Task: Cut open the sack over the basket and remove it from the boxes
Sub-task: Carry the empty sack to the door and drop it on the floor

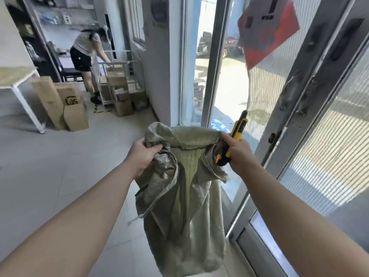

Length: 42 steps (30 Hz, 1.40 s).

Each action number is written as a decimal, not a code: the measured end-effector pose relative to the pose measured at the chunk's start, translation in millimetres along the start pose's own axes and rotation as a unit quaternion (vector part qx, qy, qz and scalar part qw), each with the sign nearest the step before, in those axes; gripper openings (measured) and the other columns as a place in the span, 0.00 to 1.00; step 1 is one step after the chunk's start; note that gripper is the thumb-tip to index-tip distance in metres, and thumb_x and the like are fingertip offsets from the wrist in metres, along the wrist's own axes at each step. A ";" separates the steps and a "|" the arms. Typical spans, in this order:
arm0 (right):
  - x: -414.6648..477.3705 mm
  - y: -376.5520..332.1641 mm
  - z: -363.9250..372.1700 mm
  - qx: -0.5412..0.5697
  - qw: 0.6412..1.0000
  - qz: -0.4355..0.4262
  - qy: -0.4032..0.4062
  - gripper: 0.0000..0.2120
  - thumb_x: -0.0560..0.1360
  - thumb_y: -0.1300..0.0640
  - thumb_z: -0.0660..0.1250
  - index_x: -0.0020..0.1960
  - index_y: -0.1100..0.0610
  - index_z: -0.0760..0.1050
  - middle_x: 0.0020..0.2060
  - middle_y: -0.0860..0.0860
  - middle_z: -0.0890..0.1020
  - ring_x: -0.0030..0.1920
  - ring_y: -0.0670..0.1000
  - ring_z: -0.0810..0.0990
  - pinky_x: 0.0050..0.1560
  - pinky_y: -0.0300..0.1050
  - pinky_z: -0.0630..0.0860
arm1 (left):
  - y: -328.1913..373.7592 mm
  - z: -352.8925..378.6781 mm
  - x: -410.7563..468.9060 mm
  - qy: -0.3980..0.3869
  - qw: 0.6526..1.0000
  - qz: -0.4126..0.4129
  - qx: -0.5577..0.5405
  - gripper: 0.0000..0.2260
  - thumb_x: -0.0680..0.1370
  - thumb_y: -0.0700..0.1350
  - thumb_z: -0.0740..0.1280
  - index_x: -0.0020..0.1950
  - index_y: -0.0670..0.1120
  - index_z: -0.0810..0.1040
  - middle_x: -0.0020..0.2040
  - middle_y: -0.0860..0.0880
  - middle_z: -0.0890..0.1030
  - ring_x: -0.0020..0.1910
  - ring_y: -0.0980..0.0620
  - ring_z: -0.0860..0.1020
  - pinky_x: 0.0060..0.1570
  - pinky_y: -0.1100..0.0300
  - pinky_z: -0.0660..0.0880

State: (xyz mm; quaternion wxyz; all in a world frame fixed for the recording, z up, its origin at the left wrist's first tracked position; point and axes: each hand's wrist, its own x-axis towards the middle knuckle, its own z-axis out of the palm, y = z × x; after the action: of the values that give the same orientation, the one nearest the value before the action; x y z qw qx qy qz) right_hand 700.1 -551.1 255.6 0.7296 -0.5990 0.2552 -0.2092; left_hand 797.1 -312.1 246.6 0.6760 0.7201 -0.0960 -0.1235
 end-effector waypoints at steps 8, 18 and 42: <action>93.9 19.7 110.2 -0.028 0.999 -0.020 -0.025 0.07 0.75 0.56 0.69 0.44 0.59 0.74 0.34 0.54 0.76 0.37 0.53 0.76 0.40 0.47 0.74 | -15.6 -67.8 101.9 0.031 0.999 -0.003 0.037 0.07 0.70 0.36 0.73 0.45 0.46 0.81 0.48 0.44 0.84 0.50 0.44 0.82 0.61 0.46 0.75; 196.3 70.6 213.3 -0.037 0.999 0.022 0.001 0.09 0.74 0.57 0.70 0.38 0.56 0.73 0.29 0.52 0.74 0.30 0.50 0.74 0.33 0.43 0.72 | -60.4 -133.6 249.5 0.028 0.996 -0.055 0.065 0.09 0.70 0.35 0.74 0.47 0.45 0.81 0.50 0.43 0.84 0.52 0.42 0.82 0.59 0.46 0.76; 323.3 496.6 233.5 -0.238 0.947 0.209 -0.048 0.08 0.77 0.56 0.66 0.42 0.57 0.70 0.30 0.51 0.70 0.29 0.49 0.68 0.25 0.36 0.65 | -474.8 -144.8 344.9 0.052 0.941 -0.282 0.178 0.13 0.81 0.44 0.61 0.64 0.45 0.74 0.59 0.47 0.78 0.56 0.49 0.74 0.54 0.59 0.68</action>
State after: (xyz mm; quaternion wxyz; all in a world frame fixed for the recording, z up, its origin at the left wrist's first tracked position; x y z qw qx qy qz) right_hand 1098.3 -472.7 -235.3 0.6046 -0.6977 0.3817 0.0440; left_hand 1156.0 -247.7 -235.4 0.4782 0.8318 0.1255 -0.2524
